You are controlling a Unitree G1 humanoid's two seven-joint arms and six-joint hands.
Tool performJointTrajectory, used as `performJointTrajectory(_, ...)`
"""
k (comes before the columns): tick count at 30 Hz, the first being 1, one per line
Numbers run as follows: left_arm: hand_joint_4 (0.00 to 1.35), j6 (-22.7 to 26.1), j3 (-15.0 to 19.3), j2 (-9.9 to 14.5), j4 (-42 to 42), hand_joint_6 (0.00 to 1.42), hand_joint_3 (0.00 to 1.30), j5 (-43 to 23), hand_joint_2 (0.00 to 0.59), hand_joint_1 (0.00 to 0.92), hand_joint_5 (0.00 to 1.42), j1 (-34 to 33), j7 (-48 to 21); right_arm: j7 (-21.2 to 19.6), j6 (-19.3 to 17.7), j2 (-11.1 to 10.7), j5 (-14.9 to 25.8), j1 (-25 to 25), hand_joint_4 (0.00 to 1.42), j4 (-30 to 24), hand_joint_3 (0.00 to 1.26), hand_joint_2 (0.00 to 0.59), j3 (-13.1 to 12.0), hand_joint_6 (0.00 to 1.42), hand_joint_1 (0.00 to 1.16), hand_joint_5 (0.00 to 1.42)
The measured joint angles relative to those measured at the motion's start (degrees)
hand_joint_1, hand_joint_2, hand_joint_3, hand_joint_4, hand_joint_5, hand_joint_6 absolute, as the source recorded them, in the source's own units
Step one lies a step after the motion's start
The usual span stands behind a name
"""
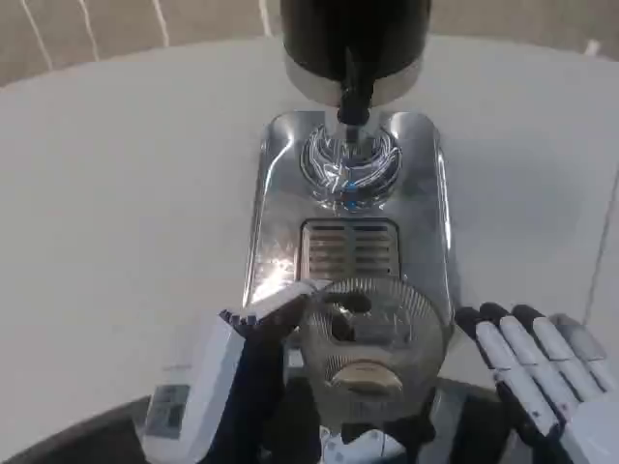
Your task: Grasp the cup under the faucet to collect the drink, then remove the cup.
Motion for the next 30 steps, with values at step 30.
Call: performJointTrajectory(30, 1.14, 3.4, 4.3, -2.6, 14.3, 1.42, 1.26, 2.4, 0.071, 0.632, 1.42, -14.5, 3.8, 0.3, 2.8, 1.3, -0.9, -0.1, 0.00, -0.3, 0.00, 0.462, 1.9, 0.00, 0.42, 0.00)
